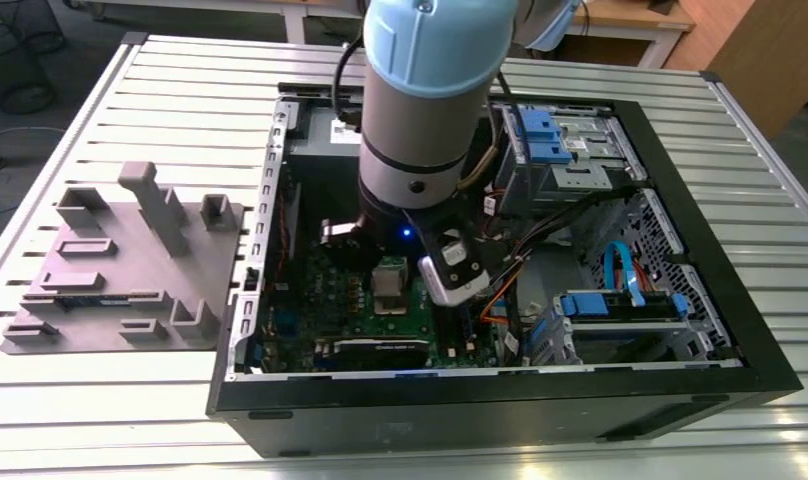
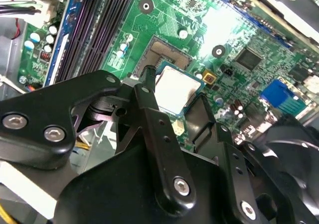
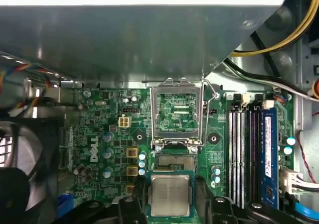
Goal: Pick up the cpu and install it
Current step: 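Place the cpu into insertion slot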
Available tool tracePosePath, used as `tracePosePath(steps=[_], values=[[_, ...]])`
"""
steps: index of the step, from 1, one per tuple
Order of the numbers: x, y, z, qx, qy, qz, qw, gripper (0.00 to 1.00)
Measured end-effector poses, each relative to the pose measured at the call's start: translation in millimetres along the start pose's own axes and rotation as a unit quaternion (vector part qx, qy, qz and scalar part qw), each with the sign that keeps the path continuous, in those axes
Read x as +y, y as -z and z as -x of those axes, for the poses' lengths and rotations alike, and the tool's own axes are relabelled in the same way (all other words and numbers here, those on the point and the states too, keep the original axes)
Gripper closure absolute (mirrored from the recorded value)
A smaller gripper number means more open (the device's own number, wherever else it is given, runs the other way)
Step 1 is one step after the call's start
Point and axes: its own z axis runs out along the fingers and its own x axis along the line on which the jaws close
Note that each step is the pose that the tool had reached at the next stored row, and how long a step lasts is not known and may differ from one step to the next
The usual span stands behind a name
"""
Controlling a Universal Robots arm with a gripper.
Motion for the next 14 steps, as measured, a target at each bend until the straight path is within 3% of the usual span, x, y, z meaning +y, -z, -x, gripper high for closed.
tracePosePath(steps=[14], values=[[-1.9, -24.3, 4.1, -0.0002, 0.0, 0.0, 1.0, 0.52]])
